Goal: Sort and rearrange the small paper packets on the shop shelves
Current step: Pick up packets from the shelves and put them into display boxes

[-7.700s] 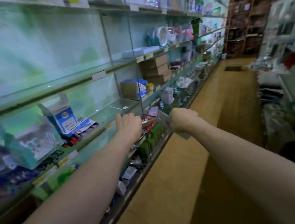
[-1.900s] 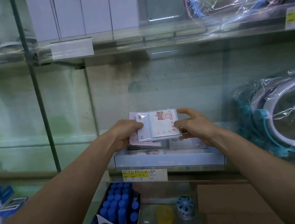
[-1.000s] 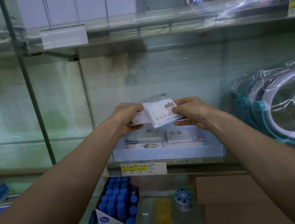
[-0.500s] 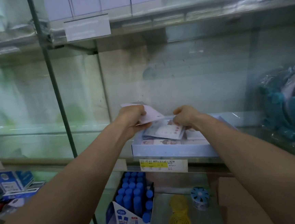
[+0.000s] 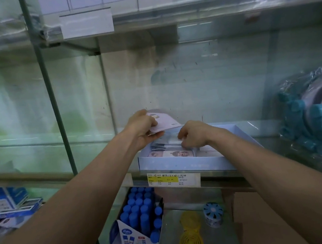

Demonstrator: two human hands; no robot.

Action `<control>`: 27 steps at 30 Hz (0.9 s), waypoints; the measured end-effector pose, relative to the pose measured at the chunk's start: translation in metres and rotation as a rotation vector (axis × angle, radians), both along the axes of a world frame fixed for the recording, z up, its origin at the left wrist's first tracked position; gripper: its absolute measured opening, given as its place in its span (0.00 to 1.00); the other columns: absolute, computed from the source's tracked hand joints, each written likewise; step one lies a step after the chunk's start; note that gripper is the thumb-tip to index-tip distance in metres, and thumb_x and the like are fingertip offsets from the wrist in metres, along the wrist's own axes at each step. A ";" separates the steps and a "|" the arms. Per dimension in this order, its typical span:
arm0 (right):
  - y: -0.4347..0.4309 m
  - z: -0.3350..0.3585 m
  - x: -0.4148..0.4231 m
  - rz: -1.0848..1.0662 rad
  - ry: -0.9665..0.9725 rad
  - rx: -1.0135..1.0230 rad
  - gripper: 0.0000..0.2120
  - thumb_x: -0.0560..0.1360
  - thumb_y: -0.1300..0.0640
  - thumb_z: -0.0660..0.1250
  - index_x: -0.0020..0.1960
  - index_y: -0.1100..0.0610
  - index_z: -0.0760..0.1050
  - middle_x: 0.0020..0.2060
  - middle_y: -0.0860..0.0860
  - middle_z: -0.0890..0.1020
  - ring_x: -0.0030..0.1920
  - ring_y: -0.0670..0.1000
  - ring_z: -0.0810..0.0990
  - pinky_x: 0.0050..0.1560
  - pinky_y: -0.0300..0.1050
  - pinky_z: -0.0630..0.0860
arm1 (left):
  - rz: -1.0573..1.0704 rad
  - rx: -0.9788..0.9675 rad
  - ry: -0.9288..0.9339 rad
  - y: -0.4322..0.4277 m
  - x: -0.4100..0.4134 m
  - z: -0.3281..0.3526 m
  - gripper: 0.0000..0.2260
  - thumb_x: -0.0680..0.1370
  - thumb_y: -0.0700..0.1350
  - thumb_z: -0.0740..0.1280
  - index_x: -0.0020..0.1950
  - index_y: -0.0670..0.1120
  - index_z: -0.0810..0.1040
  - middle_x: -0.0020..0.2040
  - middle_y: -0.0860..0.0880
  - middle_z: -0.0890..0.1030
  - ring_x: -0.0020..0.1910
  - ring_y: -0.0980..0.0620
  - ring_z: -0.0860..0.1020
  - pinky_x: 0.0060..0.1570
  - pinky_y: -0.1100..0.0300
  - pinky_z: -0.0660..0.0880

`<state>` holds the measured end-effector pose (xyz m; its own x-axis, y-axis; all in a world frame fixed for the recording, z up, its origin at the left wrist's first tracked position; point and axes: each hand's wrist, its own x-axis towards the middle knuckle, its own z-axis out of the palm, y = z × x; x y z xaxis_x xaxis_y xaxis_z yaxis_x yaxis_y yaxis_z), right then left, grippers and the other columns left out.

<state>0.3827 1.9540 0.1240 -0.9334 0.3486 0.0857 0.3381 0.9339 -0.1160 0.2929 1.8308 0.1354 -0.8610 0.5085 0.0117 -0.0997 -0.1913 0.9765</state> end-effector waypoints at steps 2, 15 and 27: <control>0.000 -0.001 -0.001 0.017 -0.019 -0.034 0.20 0.76 0.58 0.63 0.68 0.57 0.74 0.66 0.53 0.74 0.64 0.55 0.73 0.65 0.44 0.69 | 0.019 0.015 0.031 -0.001 -0.001 -0.002 0.33 0.75 0.26 0.59 0.76 0.49 0.57 0.66 0.41 0.68 0.53 0.42 0.74 0.39 0.50 0.78; 0.014 0.023 0.040 -0.007 0.552 -0.874 0.02 0.75 0.62 0.67 0.43 0.60 0.77 0.38 0.54 0.80 0.35 0.46 0.78 0.34 0.35 0.75 | -0.175 -0.180 0.234 0.000 0.012 0.003 0.11 0.76 0.31 0.62 0.53 0.43 0.78 0.53 0.40 0.80 0.49 0.44 0.77 0.53 0.51 0.75; 0.025 0.006 0.065 0.037 0.738 -0.369 0.12 0.74 0.69 0.63 0.52 0.59 0.82 0.52 0.53 0.80 0.51 0.50 0.77 0.57 0.43 0.74 | -0.253 -0.010 -0.051 0.016 0.034 0.001 0.11 0.79 0.32 0.57 0.60 0.38 0.73 0.60 0.37 0.76 0.50 0.42 0.78 0.46 0.47 0.75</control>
<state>0.4481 1.9788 0.1297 -0.6931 0.4445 0.5675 0.0249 0.8015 -0.5974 0.3273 1.8468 0.1361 -0.7054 0.7080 -0.0345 -0.1919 -0.1439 0.9708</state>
